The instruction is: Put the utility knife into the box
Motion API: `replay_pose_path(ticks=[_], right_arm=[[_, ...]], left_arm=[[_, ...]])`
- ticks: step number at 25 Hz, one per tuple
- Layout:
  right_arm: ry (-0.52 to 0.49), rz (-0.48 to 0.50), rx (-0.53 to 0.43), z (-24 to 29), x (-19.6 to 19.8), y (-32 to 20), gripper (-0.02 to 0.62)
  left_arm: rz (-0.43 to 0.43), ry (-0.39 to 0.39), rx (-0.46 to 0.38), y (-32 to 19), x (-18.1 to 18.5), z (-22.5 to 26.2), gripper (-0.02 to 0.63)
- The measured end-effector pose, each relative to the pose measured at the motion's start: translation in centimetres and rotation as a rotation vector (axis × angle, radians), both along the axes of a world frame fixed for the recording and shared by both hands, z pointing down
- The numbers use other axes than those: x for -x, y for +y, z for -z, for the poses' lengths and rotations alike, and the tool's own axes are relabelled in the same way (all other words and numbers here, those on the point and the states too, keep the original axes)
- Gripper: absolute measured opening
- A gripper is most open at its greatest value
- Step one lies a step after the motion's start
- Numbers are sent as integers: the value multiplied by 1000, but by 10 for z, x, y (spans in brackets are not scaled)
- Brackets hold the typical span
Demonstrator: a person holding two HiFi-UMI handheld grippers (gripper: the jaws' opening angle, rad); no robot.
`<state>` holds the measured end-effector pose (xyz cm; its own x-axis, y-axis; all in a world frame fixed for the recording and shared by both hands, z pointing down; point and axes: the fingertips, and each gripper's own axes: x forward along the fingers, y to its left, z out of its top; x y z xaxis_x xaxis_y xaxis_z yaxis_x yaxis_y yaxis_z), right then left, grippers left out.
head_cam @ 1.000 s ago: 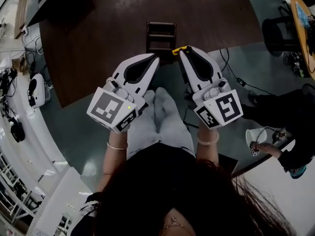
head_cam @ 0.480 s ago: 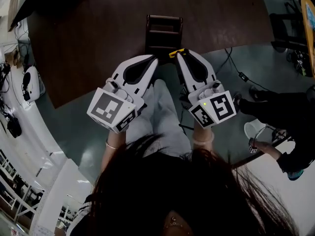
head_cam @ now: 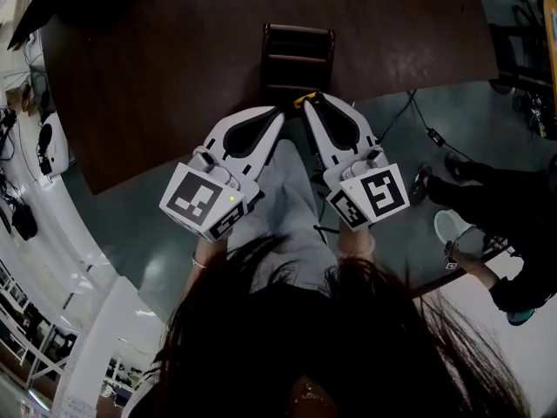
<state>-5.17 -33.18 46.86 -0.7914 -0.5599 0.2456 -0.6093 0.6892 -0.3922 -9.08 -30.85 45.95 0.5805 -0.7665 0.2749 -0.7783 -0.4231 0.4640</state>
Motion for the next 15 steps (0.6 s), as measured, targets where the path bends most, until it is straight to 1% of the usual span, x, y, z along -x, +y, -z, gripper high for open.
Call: replay_pose_path(ticks=[4, 8, 11, 15], right_arm=[[49, 17, -12, -14, 8, 6, 54], [43, 19, -19, -15, 11, 8, 54], [21, 11, -10, -14, 12, 8, 54], [17, 14, -4, -13, 13, 8, 54]], left_arm=[[4, 9, 23, 5, 4, -11, 2], [7, 9, 36, 6, 5, -16, 2], [2, 11, 37, 6, 4, -16, 2], [-5, 14, 37, 7, 3, -15, 2]])
